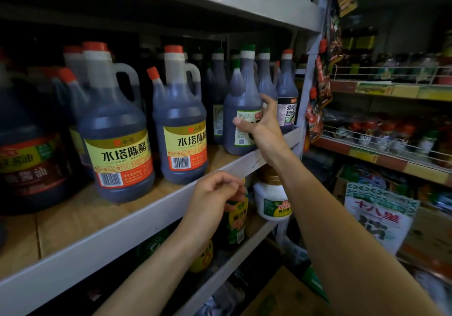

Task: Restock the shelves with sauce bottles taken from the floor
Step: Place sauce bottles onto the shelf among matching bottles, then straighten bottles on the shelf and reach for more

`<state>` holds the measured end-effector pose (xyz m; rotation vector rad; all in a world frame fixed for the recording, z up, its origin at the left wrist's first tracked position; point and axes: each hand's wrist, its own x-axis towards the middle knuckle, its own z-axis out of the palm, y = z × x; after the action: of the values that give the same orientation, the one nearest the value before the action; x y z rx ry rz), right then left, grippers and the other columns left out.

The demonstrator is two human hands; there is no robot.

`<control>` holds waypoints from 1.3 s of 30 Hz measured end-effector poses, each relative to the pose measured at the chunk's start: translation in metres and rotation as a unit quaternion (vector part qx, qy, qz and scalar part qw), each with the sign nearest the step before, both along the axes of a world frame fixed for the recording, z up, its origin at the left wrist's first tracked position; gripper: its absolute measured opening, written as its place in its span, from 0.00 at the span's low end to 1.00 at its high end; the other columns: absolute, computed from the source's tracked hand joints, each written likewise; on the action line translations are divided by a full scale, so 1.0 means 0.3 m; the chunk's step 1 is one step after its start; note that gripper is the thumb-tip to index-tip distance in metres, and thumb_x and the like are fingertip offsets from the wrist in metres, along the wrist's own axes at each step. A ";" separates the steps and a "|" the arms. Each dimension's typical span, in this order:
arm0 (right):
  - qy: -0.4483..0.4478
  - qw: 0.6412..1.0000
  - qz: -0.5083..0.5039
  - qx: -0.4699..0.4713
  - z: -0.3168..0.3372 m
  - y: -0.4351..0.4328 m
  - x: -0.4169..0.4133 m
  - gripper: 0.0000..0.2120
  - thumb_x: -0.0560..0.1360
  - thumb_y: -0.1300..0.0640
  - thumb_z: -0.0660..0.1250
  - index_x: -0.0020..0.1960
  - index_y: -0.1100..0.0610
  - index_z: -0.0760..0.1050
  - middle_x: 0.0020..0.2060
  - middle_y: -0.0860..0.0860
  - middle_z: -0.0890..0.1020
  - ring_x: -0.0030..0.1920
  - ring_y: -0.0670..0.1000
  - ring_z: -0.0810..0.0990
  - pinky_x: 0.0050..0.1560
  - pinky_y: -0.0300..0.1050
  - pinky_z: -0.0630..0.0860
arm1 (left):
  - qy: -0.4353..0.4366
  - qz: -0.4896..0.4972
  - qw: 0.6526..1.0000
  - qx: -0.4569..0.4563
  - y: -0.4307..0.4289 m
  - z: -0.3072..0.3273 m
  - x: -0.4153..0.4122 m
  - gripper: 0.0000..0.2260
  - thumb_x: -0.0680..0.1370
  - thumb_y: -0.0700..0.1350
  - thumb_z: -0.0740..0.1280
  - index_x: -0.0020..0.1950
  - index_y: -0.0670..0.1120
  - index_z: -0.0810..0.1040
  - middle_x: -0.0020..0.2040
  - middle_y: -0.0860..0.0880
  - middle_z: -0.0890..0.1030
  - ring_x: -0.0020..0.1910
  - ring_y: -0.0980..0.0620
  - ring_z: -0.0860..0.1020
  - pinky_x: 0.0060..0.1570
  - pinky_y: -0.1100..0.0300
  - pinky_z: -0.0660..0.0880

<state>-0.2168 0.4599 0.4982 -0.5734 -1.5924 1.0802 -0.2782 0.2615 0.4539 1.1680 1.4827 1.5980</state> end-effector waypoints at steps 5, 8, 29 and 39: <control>-0.088 0.995 -0.032 0.032 -0.003 -0.024 0.011 0.43 0.72 0.56 0.76 0.78 0.52 0.54 0.67 0.49 0.74 0.62 0.46 0.76 0.59 0.40 0.74 | 0.000 0.022 0.999 0.043 0.009 -0.022 0.010 0.10 0.80 0.36 0.62 0.43 0.44 0.80 0.39 0.48 0.84 0.44 0.46 0.83 0.41 0.58 0.77; -0.138 0.975 -0.156 0.083 -0.035 -0.100 0.040 0.31 0.74 0.57 0.74 0.74 0.56 0.68 0.64 0.51 0.79 0.63 0.50 0.77 0.58 0.39 0.71 | 0.051 0.073 0.989 0.122 0.015 -0.041 0.031 0.09 0.79 0.37 0.63 0.42 0.45 0.79 0.37 0.46 0.82 0.40 0.48 0.81 0.41 0.57 0.77; -0.211 0.826 -0.326 -0.408 -1.228 -1.409 1.211 0.08 0.76 0.72 0.63 0.50 0.63 0.75 0.27 0.53 0.78 0.20 0.44 0.74 0.25 0.36 0.66 | 0.179 -0.288 0.925 -0.170 -0.643 -1.174 0.877 0.07 0.77 0.37 0.64 0.42 0.44 0.79 0.37 0.41 0.82 0.37 0.45 0.81 0.37 0.53 0.78; -0.264 0.766 -0.248 -0.531 -1.550 -1.581 1.229 0.09 0.76 0.67 0.60 0.49 0.58 0.76 0.39 0.57 0.83 0.35 0.53 0.79 0.33 0.41 0.69 | 0.778 -0.438 0.359 -0.272 -0.949 -1.710 0.652 0.15 0.82 0.42 0.58 0.67 0.43 0.75 0.66 0.43 0.76 0.63 0.44 0.75 0.60 0.51 0.73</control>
<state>0.1520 -0.0145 0.0332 -2.0908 -0.9777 1.4002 -0.0826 -0.0231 -0.0590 2.3944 1.2948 -1.2852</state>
